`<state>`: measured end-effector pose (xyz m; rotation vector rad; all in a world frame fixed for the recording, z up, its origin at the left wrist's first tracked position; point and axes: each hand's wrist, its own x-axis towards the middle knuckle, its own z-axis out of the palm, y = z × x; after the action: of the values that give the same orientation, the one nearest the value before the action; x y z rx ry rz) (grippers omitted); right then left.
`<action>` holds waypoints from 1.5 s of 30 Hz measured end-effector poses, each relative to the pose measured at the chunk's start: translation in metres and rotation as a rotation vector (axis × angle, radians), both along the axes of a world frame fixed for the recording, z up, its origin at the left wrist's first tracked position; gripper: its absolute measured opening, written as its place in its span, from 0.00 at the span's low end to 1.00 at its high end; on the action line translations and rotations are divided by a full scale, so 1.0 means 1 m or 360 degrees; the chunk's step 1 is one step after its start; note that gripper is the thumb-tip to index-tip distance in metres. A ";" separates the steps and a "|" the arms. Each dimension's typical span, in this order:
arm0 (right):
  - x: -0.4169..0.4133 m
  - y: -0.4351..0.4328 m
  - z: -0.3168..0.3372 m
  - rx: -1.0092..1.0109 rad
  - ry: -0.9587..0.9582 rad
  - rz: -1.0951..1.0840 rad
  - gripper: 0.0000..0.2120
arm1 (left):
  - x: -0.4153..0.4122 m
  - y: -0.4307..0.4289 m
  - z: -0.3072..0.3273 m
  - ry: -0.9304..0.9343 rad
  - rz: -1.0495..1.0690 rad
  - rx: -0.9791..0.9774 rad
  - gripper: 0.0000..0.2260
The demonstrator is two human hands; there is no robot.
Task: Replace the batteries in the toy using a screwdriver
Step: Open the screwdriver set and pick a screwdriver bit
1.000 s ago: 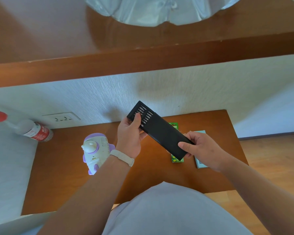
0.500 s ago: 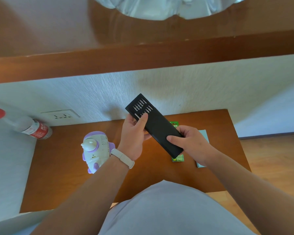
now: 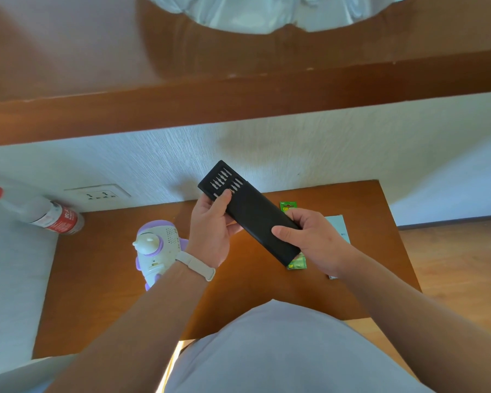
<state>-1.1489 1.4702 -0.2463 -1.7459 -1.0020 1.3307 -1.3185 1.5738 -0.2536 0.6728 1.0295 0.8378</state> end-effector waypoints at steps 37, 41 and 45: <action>-0.047 -0.002 -0.108 -0.0032 -0.1165 0.0244 0.06 | -0.071 -0.008 -0.014 0.0149 0.0102 -0.0067 0.07; -0.061 -0.002 -0.129 0.0018 -0.1237 0.0156 0.13 | -0.079 -0.012 -0.015 0.0158 0.0045 -0.0069 0.08; -0.073 -0.009 -0.153 -0.0076 -0.1296 0.0299 0.19 | -0.088 -0.014 -0.022 0.0225 -0.0012 -0.0085 0.08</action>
<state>-1.2222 1.4616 -0.3996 -2.3352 -1.6024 0.7198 -1.4061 1.5593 -0.2758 0.6977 1.1717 0.7620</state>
